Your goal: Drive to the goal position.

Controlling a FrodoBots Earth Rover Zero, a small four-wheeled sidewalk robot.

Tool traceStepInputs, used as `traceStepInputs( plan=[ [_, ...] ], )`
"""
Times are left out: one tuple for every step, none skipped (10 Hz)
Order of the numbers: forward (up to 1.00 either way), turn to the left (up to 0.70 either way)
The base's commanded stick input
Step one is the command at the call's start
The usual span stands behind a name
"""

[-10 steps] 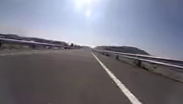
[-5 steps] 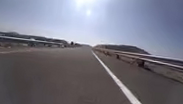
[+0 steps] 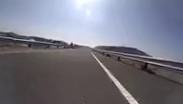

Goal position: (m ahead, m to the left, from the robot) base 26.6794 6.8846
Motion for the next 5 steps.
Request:
traceStepInputs(
  plan=[
    [0.70, 0.00],
    [0.70, 0.00],
    [0.70, 0.00],
    [0.70, 0.00],
    [0.70, 0.00]
  ],
)
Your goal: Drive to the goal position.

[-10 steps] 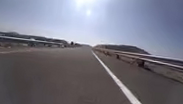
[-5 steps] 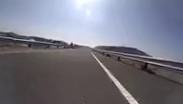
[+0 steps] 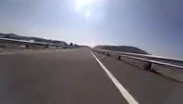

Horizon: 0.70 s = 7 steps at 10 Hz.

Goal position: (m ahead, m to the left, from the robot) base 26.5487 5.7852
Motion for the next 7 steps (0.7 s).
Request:
traceStepInputs(
  plan=[
    [0.70, 0.00],
    [0.70, 0.00],
    [0.70, 0.00],
    [0.70, 0.00],
    [0.70, 0.00],
    [0.70, 0.00],
    [0.70, 0.00]
  ],
)
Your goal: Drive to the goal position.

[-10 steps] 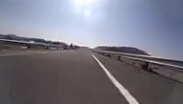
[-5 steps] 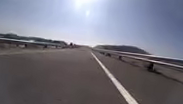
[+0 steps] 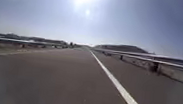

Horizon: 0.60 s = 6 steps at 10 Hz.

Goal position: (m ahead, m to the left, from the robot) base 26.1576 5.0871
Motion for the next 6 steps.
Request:
traceStepInputs(
  plan=[
    [0.70, 0.00],
    [0.70, 0.00],
    [0.70, 0.00],
    [0.70, 0.00],
    [0.70, 0.00],
    [0.70, 0.00]
  ],
)
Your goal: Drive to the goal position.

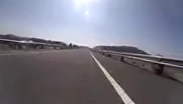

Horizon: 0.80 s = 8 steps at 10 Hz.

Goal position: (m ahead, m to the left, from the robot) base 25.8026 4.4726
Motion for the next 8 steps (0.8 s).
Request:
traceStepInputs(
  plan=[
    [0.70, 0.00],
    [0.70, 0.00],
    [0.70, 0.00],
    [0.70, 0.00],
    [0.70, 0.00],
    [0.70, 0.00],
    [0.70, 0.00],
    [0.70, 0.04]
  ],
)
